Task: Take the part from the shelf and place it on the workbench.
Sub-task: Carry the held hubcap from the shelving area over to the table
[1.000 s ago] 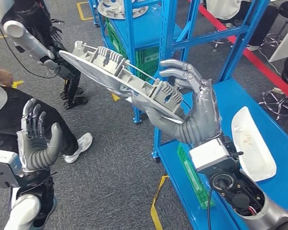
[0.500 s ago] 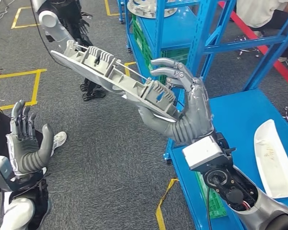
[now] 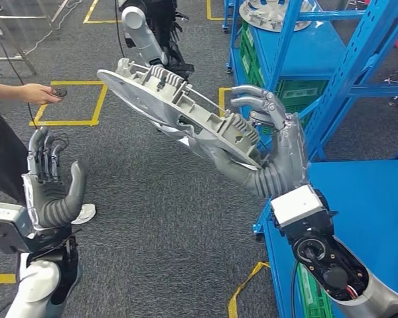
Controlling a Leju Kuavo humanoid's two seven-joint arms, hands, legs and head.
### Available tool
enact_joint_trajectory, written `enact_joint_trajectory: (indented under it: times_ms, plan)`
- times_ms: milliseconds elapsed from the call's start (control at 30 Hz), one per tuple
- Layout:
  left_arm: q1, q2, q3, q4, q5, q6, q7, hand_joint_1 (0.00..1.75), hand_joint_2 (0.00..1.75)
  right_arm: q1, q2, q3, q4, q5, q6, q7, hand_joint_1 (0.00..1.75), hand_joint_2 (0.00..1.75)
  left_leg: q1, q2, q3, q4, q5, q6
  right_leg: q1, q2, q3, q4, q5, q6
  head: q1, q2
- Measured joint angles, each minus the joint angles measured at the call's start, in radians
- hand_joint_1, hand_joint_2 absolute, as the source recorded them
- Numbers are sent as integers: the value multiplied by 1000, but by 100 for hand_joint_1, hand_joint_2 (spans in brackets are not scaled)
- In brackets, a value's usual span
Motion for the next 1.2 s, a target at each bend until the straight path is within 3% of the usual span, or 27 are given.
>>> enact_joint_trajectory:
  times_ms: [67, 133, 200, 233, 267, 367, 433, 600, 667, 700, 767, 800, 833, 900, 933, 967, 1033, 1067, 1100, 1133, 1200]
  plan:
    - [-3, 0, 0, 2, 2, 5, -1, 0, 175, -2, 0, -1, 3, -6, -6, 2, 175, 175, -4, 41, -19, 37, -22, -10, -3, -24, 6, -9, 4, -11, -10, 0]
    - [-7, 0, -1, 5, 8, 5, -3, 0, 175, -5, -2, -1, 8, -9, -21, 8, 175, 175, -5, 97, -78, 151, -76, -19, -2, -51, 9, -12, 5, -19, -24, 0]
    - [-7, 0, -1, 10, 15, 3, -6, 0, 175, -5, -3, -1, 18, -8, -37, 14, 175, 175, 0, 113, -147, 275, -116, -25, -1, -79, 9, -12, 2, -22, -33, 0]
    - [-7, 1, -1, 13, 17, 3, -7, 0, 175, -4, -4, 0, 23, -6, -43, 15, 175, 175, 2, 116, -161, 294, -112, -27, -1, -94, 9, -12, 1, -22, -37, 0]
    - [-7, 1, -1, 16, 18, 2, -9, 0, 175, -3, -4, 0, 29, -5, -46, 16, 175, 175, 4, 121, -152, 268, -89, -29, -2, -107, 10, -12, -1, -21, -40, 0]
    - [-10, 1, -1, 20, 19, 2, -12, 0, 175, -4, -4, 1, 40, -4, -50, 18, 175, 175, 5, 170, -49, 70, 2, -25, -1, -136, 17, -12, -7, -13, -48, 0]
    - [-12, 1, -1, 21, 19, 2, -13, 0, 175, -4, -4, 1, 42, -4, -50, 18, 175, 175, 3, 197, -17, 16, 19, -22, 0, -142, 19, -12, -9, -9, -49, 0]
    - [-12, 1, -1, 21, 19, 2, -13, 0, 175, -4, -4, 1, 42, -4, -50, 18, 175, 175, 3, 202, -16, 12, 18, -22, 1, -142, 19, -12, -9, -9, -49, 0]
    - [-14, 1, -2, 22, 19, 6, -14, 0, 175, -4, -4, 1, 48, -4, -50, 14, 175, 175, -5, 191, -13, 2, 13, -12, 4, -157, 24, -13, -14, 1, -45, 0]
    - [-16, 1, -2, 23, 19, 8, -15, 0, 175, -5, -4, 2, 55, -4, -50, 11, 175, 175, -6, 175, -7, -6, 12, -1, 3, -147, 22, 4, -31, 9, -41, 0]
    - [-15, 1, -2, 24, 18, 16, -14, 0, 175, -3, -4, 3, 81, -5, -49, -2, 175, 175, -5, 113, 5, -14, 12, 20, 0, -103, -53, 157, -89, 23, -24, 0]
    - [-14, 1, -2, 23, 17, 19, -13, 0, 175, -2, -4, 3, 94, -6, -48, -7, 175, 175, -3, 82, 11, -17, 11, 26, -2, -75, -84, 210, -99, 26, -15, 0]
    - [-12, 2, -2, 23, 16, 23, -11, 0, 175, 0, -4, 2, 105, -6, -48, -13, 175, 175, -4, 56, 12, -14, 9, 27, -2, -61, -100, 221, -81, 24, -6, 0]
    - [-12, 3, -2, 22, 15, 26, -10, 0, 175, 1, -4, -1, 115, -7, -47, -18, 175, 175, -3, 29, 11, -7, 5, 21, -5, -21, -48, 86, -11, 16, 3, 0]
    - [-12, 3, -2, 21, 14, 27, -8, 0, 175, 0, -4, -2, 119, -7, -47, -20, 175, 175, -2, 18, 6, -3, 4, 16, -6, -1, -25, 36, 3, 13, 6, 0]
    - [-11, 4, -2, 21, 14, 27, -6, 0, 175, 0, -4, -3, 124, -8, -47, -22, 175, 175, 0, 8, 1, -1, 5, 11, -6, 12, -12, 12, 3, 10, 6, 0]
    - [-8, 6, -2, 17, 13, 27, -1, 0, 175, -1, -3, -4, 132, -11, -45, -24, 175, 175, 3, -14, -8, -2, 11, -2, -5, 0, 0, -2, -3, 6, 5, 0]
    - [-7, 8, -2, 13, 13, 27, 0, 0, 175, -1, -3, -4, 136, -14, -44, -26, 175, 175, 3, -9, -11, 0, 10, -8, -6, -12, 4, -6, -1, 2, 3, 0]
    - [-7, 11, -2, 9, 13, 28, 0, 0, 175, -1, -3, -5, 140, -17, -44, -27, 175, 175, 0, 12, -18, 15, 0, -13, -8, -25, 8, -11, 1, -4, -1, 0]
    - [-8, 13, -2, 6, 13, 29, 1, 0, 175, -1, -2, -6, 145, -20, -43, -29, 175, 175, -3, 42, -36, 52, -20, -18, -10, -39, 12, -16, 3, -10, -7, 0]
    - [-8, 16, -2, 2, 13, 29, 2, 0, 175, -1, -2, -9, 154, -23, -42, -34, 175, 175, -1, 100, -103, 181, -78, -26, -7, -67, 15, -19, 3, -18, -22, 0]
